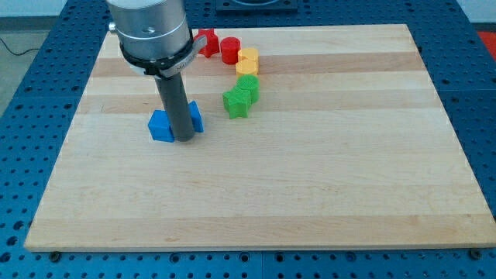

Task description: Move blue cube to the left of blue triangle

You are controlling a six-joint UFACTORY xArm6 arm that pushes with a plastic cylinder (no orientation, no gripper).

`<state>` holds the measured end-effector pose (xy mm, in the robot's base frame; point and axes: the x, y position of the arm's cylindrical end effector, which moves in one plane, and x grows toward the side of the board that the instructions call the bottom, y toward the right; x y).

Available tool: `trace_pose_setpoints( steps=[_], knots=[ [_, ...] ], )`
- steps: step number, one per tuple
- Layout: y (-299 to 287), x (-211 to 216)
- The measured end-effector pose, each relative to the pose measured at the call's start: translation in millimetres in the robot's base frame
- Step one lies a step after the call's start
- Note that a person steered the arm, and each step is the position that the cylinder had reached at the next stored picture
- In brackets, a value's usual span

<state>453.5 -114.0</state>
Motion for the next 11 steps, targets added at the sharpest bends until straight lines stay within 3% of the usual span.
trace_pose_setpoints(
  steps=[3, 5, 7, 9, 10, 11],
  knots=[
    [38, -27],
    [35, 42],
    [-32, 20],
    [-43, -18],
    [-44, -1],
    [-85, 12]
  ],
)
